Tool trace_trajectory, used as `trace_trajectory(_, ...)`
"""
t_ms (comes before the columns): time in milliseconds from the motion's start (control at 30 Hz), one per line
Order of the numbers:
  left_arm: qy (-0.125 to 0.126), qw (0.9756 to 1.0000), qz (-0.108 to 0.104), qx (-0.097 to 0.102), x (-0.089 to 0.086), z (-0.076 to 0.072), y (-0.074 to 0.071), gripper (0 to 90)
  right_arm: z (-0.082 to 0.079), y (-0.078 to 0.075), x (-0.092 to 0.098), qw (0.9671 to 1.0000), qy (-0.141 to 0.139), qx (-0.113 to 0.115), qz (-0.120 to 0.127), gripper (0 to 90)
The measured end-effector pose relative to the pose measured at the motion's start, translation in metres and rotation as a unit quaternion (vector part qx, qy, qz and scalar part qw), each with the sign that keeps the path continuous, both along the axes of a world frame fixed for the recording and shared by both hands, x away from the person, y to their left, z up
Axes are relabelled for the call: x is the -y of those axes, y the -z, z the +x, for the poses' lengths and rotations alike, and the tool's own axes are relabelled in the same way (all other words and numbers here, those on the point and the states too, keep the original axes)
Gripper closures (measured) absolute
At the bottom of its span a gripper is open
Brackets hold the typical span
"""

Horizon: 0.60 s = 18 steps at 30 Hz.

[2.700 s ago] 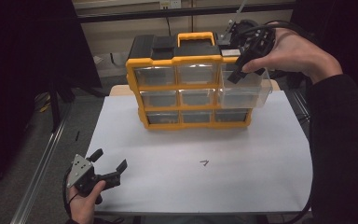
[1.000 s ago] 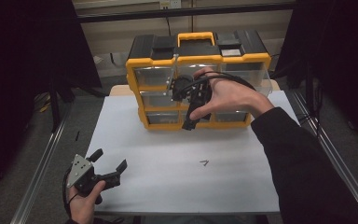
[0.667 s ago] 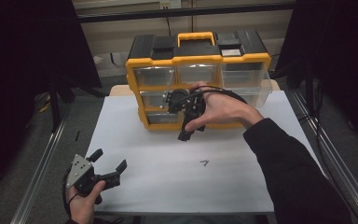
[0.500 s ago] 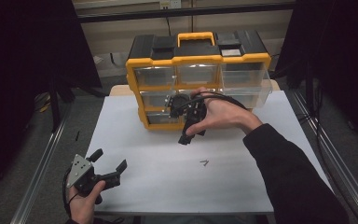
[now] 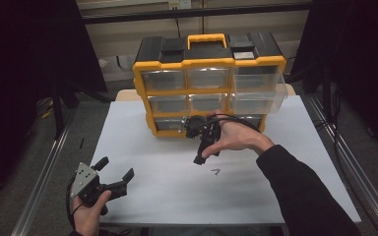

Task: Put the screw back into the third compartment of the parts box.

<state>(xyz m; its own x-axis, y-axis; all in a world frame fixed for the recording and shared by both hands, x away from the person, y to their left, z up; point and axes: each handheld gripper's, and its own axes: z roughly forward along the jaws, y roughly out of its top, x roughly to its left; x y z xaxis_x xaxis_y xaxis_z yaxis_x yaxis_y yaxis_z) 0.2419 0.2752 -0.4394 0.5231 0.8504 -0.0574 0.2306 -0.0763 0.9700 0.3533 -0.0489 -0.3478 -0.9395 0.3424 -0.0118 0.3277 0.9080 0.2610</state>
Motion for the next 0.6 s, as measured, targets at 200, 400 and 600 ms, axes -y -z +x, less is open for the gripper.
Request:
trace_trajectory(200, 0.000, 1.0000, -0.003, 0.001, 0.000, 0.000, 0.000, 2.2, 0.003, 0.022, 0.007, 0.9997, 0.016, -0.016, 0.006, 8.9)
trace_trajectory(400, 0.001, 1.0000, 0.000, 0.000, 0.000, 0.000, 0.000, 2.2, 0.006, 0.043, 0.017, 0.9994, 0.025, -0.022, -0.003, 11.3)
trace_trajectory(600, 0.000, 1.0000, -0.003, 0.000, 0.000, 0.000, 0.000, 2.2, 0.008, 0.061, 0.026, 0.9980, 0.045, -0.042, -0.009, 12.0)
